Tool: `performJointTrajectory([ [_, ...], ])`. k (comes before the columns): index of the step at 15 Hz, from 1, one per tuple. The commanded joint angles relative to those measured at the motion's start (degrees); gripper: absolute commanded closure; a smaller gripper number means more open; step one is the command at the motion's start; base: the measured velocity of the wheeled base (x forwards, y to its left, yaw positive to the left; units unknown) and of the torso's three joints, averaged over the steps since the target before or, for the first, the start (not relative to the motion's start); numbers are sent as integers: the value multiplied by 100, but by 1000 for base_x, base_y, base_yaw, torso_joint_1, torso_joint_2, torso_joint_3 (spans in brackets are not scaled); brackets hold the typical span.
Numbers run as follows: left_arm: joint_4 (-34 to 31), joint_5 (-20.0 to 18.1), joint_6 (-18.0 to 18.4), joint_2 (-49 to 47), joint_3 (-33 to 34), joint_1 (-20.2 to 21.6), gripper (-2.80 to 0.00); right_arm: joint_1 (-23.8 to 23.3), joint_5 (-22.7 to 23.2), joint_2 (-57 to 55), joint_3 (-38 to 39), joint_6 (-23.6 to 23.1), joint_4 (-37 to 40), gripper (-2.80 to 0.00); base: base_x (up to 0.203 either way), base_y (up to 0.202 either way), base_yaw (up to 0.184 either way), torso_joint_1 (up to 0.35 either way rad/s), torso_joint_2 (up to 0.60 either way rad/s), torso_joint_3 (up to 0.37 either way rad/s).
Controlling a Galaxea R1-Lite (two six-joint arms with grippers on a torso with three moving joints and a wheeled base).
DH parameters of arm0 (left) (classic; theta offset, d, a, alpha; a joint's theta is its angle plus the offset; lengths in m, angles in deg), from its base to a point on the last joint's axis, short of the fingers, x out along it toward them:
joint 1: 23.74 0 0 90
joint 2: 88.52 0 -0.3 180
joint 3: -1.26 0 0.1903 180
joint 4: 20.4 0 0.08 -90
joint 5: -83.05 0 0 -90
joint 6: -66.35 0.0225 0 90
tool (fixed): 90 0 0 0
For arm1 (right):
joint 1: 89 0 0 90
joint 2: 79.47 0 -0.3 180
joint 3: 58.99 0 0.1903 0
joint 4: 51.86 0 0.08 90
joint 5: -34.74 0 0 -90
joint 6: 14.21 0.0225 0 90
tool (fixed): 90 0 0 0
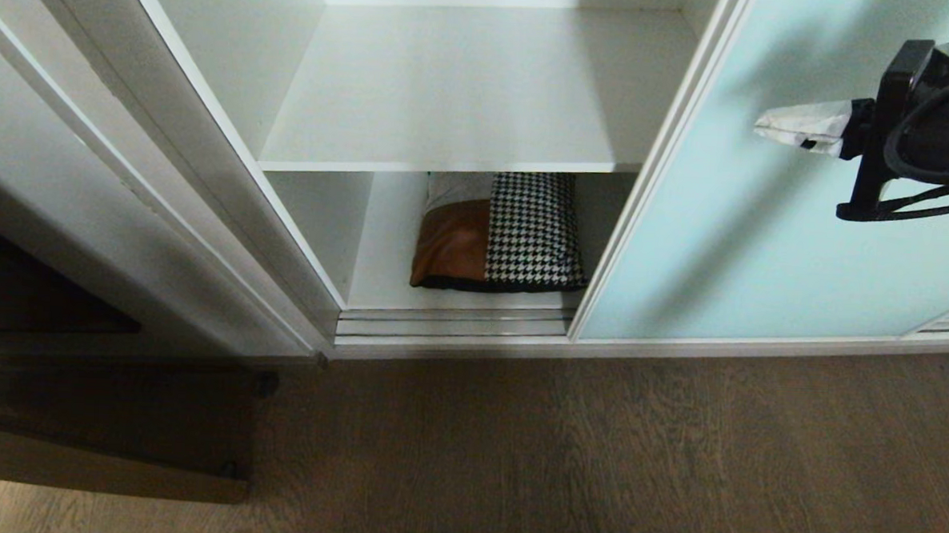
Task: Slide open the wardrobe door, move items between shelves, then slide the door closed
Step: Close the door
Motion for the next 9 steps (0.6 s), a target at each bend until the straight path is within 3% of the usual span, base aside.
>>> performJointTrajectory([
  [1, -1, 1, 0, 1, 0, 0, 0, 182, -40, -293, 19, 26, -15, 0, 0, 0, 0, 0, 0, 0],
  [9, 6, 1, 0, 1, 0, 0, 0, 199, -207, -771, -77, 66, -415, 0, 0, 0, 0, 0, 0, 0],
])
